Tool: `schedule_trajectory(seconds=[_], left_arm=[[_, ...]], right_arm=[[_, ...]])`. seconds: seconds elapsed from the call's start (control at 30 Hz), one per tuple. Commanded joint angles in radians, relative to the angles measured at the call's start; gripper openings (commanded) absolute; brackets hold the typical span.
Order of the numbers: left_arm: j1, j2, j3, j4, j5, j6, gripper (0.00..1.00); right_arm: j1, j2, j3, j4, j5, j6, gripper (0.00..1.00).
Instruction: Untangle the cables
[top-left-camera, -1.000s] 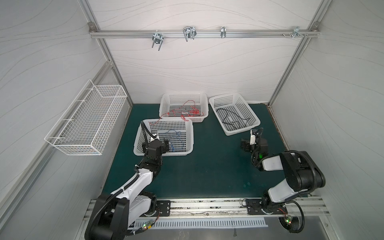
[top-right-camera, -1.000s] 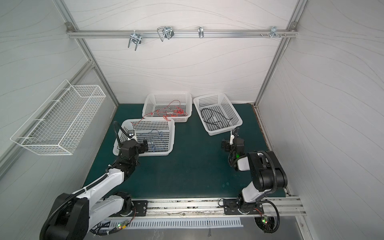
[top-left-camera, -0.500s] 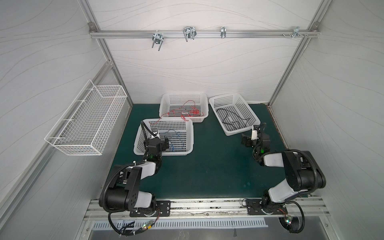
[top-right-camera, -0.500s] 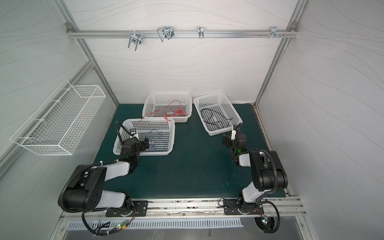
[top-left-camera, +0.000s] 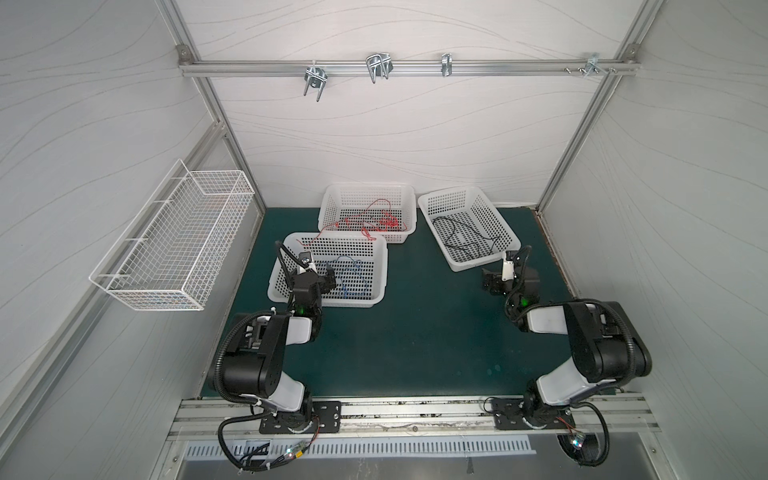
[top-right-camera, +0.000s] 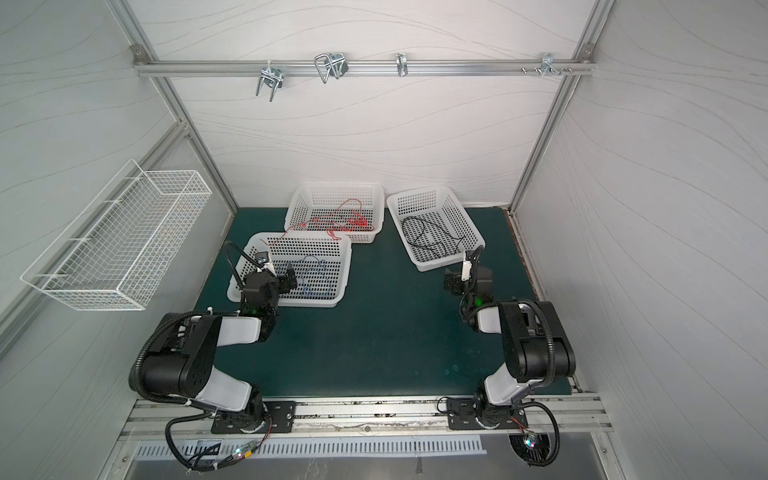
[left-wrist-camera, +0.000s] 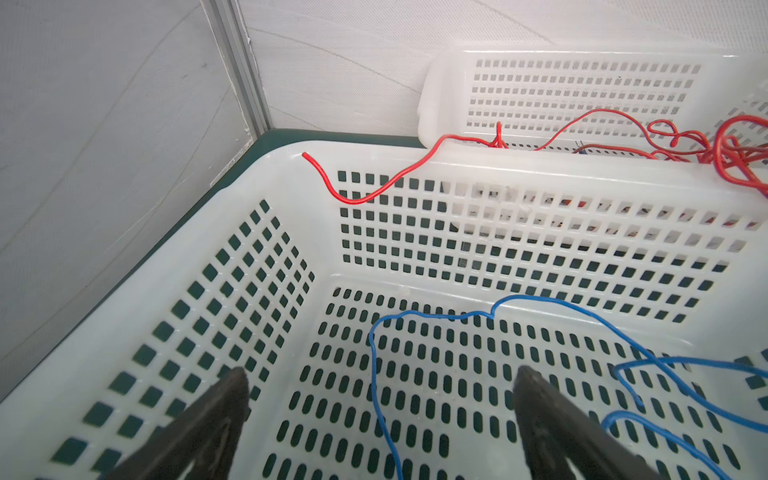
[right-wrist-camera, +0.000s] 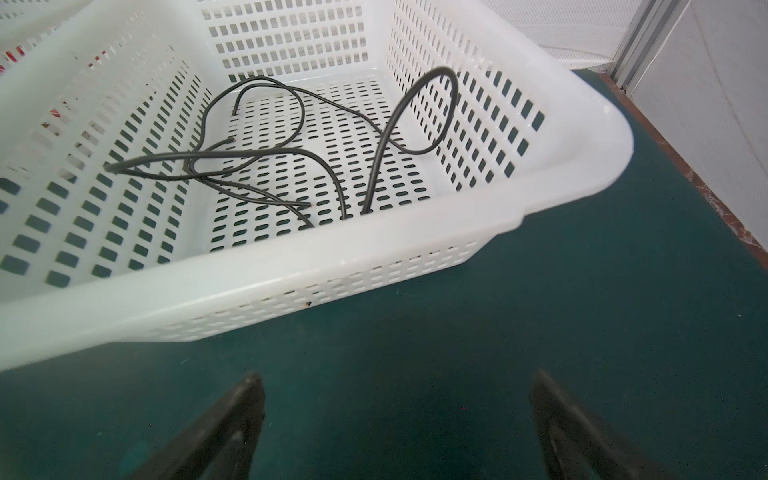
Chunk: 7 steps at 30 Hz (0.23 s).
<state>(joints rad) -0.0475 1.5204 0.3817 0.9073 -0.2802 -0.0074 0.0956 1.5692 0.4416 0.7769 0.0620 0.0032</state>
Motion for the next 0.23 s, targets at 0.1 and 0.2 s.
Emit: schedule_trajectory(seconds=[0.1, 0.2], left_arm=[[0.018, 0.040, 0.027, -0.028, -0.031, -0.031, 1.00], [0.018, 0.040, 0.027, -0.028, -0.030, -0.031, 1.00]], right_arm=[[-0.020, 0.007, 0.017, -0.009, -0.135, -0.032, 0.99], [-0.016, 0.004, 0.014, -0.008, -0.062, -0.010, 0.99]])
